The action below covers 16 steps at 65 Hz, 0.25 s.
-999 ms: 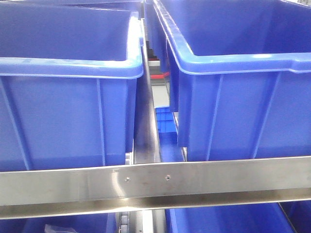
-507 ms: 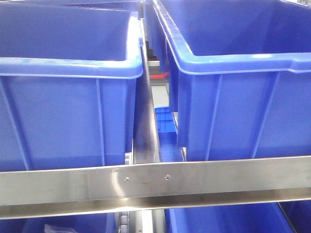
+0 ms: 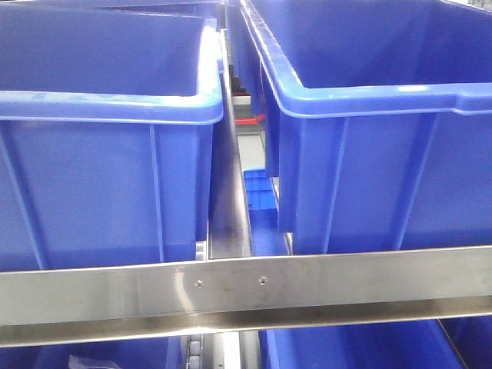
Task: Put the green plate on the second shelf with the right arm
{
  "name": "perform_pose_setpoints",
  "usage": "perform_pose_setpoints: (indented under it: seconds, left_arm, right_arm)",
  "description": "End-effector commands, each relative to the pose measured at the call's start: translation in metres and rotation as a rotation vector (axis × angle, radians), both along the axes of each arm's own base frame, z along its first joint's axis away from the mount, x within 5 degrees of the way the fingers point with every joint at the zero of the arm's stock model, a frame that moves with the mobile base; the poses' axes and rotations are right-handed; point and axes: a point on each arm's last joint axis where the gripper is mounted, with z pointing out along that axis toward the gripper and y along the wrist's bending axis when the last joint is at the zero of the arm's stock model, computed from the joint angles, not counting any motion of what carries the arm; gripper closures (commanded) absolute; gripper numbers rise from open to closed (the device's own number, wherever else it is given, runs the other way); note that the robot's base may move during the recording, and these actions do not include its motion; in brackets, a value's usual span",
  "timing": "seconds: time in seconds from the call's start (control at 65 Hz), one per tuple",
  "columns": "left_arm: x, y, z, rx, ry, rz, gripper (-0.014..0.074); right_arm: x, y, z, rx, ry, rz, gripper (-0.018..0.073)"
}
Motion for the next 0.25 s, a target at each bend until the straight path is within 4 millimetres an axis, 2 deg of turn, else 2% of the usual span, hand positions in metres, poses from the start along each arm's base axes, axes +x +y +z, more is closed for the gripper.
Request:
perform_pose_setpoints:
  seconds: [0.0, 0.231]
  left_arm:
    - [-0.0002, 0.0002, -0.0045, -0.006, -0.066, 0.002, 0.0466]
    - [-0.0002, 0.0002, -0.0045, -0.006, -0.066, 0.002, 0.0466]
  right_arm:
    - [-0.0053, -0.0011, 0.0145, 0.007, -0.126, -0.008, 0.0507]
    - [-0.0053, -0.0011, 0.0145, 0.007, -0.126, -0.008, 0.0507]
